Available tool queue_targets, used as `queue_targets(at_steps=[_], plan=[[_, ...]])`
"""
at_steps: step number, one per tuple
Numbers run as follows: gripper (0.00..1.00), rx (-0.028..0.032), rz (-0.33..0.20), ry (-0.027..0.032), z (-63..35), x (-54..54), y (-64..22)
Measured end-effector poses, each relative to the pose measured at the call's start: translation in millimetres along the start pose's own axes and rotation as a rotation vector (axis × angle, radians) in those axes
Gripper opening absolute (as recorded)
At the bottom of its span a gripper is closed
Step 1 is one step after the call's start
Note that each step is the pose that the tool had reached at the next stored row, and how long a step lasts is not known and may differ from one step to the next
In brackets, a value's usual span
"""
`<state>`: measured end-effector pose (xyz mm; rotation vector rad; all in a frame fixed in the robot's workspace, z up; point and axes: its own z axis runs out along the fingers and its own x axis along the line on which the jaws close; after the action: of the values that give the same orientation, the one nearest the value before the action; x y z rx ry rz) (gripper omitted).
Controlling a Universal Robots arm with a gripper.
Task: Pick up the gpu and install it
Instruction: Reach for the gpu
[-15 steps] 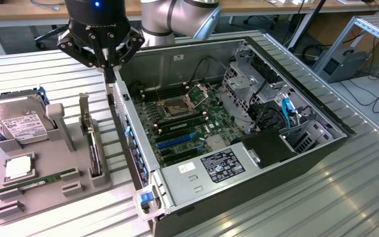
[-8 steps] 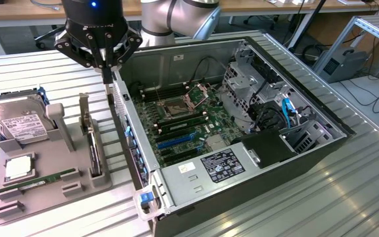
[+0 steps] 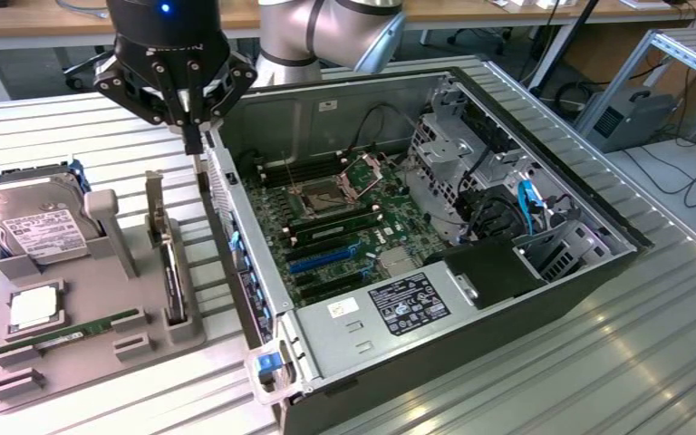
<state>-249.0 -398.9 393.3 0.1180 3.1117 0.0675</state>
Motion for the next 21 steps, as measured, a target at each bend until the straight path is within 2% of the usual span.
queue_targets(at_steps=[21], plan=[[0.11, -0.0001, 0.0, -0.0001, -0.3, 12.6, -0.9]])
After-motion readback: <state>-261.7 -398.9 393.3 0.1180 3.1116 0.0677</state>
